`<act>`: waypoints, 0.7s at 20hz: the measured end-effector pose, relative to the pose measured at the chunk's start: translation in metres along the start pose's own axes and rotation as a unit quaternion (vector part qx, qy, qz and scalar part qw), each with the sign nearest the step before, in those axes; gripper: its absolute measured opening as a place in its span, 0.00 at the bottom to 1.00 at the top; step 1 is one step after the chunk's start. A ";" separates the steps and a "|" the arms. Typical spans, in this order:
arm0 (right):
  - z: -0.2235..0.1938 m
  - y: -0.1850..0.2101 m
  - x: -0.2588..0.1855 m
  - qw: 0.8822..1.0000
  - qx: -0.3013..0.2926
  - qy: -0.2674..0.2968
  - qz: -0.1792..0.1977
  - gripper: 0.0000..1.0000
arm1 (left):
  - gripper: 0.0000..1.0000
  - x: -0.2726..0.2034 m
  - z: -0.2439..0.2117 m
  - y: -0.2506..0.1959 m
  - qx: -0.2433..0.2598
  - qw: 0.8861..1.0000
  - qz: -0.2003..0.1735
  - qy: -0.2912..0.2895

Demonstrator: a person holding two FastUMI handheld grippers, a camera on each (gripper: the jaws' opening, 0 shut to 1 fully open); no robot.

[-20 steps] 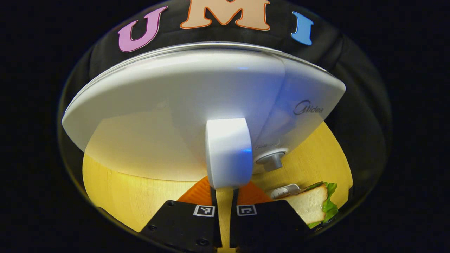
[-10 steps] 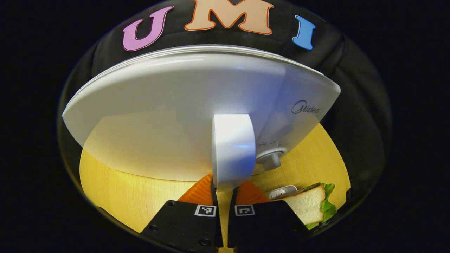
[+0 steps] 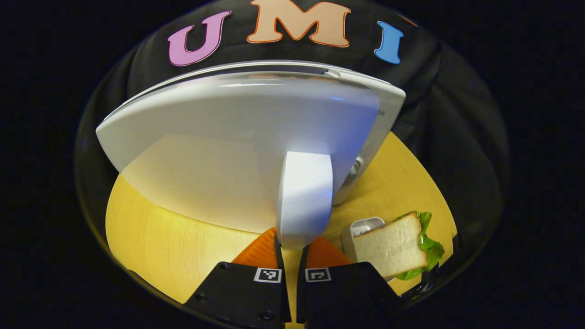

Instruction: Open the microwave oven with the left hand, put the food in, and close the microwave oven.

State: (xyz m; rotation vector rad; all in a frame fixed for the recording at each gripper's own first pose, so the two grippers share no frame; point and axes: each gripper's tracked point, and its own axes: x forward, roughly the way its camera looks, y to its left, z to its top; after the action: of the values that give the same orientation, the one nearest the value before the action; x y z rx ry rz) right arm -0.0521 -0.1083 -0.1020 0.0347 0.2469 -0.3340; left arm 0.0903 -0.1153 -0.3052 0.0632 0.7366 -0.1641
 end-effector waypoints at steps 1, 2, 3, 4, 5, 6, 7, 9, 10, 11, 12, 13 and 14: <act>-0.002 -0.001 0.003 1.000 -0.004 0.003 0.004 0.92 | 0.09 -0.006 -0.005 0.001 0.005 1.000 -0.005 0.002; -0.003 -0.003 0.005 1.000 -0.010 0.004 0.006 0.92 | 0.10 -0.010 -0.010 0.003 0.015 1.000 -0.005 0.002; -0.003 -0.003 0.005 1.000 -0.015 0.003 0.009 0.92 | 0.13 -0.015 -0.015 0.007 0.027 1.000 -0.001 -0.002; -0.004 -0.002 0.005 1.000 -0.019 0.001 0.011 0.92 | 0.14 -0.019 -0.018 0.009 0.029 1.000 0.000 -0.003; -0.006 -0.002 0.004 1.000 -0.022 0.002 0.015 0.92 | 0.21 -0.024 -0.018 0.009 0.019 1.000 -0.005 -0.008; -0.009 -0.001 0.003 1.000 -0.022 0.005 0.017 0.92 | 0.23 -0.028 -0.022 0.010 0.008 1.000 -0.006 -0.007; -0.013 0.000 0.004 1.000 -0.021 0.008 0.021 0.92 | 0.27 -0.031 -0.025 0.013 0.000 1.000 -0.006 -0.004; -0.020 0.004 0.004 0.999 -0.017 0.017 0.029 0.92 | 0.39 -0.040 -0.032 0.021 -0.010 1.000 -0.003 0.001; -0.022 0.006 0.005 0.999 -0.017 0.020 0.035 0.92 | 0.43 -0.045 -0.035 0.025 -0.012 1.000 0.002 0.000; -0.022 0.007 0.005 0.999 -0.020 0.020 0.039 0.99 | 0.54 -0.049 -0.037 0.031 -0.011 1.000 0.008 -0.003; -0.022 0.010 0.005 0.999 -0.025 0.019 0.043 0.99 | 0.65 -0.054 -0.039 0.037 -0.008 1.000 0.017 -0.006; -0.023 0.011 0.006 0.998 -0.030 0.019 0.046 0.99 | 0.71 -0.059 -0.042 0.043 -0.006 1.000 0.023 -0.008; -0.023 0.013 0.007 0.998 -0.034 0.019 0.050 0.99 | 0.80 -0.066 -0.044 0.050 -0.003 0.999 0.031 -0.012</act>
State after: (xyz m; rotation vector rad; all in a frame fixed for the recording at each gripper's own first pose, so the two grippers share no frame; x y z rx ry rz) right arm -0.0464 -0.0963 -0.1263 -0.0130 0.2924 -0.2257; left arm 0.0220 -0.0527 -0.2933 0.0779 0.7109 -0.1035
